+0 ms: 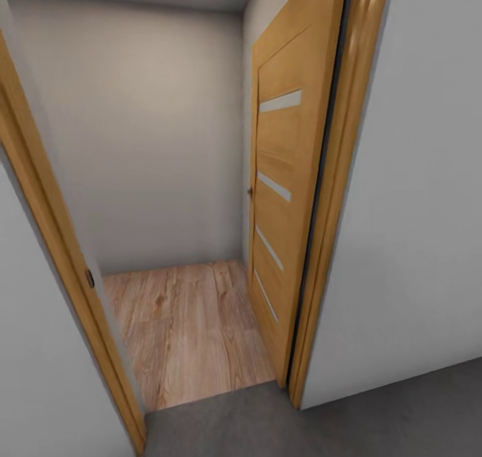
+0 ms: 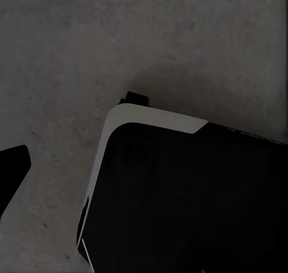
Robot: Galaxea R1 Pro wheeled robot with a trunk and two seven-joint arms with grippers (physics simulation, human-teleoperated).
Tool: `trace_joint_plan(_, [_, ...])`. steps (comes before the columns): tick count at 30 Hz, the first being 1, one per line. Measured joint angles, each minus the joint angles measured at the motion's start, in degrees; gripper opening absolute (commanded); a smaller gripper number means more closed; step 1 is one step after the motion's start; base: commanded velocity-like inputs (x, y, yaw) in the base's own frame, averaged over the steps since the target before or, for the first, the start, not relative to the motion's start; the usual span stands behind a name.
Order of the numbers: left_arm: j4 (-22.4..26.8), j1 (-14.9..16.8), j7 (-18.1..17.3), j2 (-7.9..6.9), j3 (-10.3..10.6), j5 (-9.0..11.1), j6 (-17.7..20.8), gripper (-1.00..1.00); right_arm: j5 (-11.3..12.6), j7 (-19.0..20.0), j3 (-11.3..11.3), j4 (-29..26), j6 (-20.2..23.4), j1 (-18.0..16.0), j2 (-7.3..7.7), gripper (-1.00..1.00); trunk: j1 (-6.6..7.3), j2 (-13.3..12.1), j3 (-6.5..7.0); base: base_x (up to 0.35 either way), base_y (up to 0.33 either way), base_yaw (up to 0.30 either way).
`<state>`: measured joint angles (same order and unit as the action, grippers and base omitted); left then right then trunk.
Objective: Move the two storage containers from the living room to the garage. In the garage, place one container on the floor and stack the other container on top of it (either order is fine).
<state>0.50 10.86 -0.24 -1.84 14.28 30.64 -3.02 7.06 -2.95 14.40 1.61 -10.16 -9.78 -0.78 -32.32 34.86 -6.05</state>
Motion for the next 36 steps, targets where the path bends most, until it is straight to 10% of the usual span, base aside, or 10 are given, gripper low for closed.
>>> trace_joint_plan(36, [-0.1,0.0,0.2,0.00,0.0,0.1,0.0,1.00,0.3,-0.7,0.0,0.0,-0.1,0.0,0.14,1.00,-0.02,0.0,0.00,0.302,0.000,0.066])
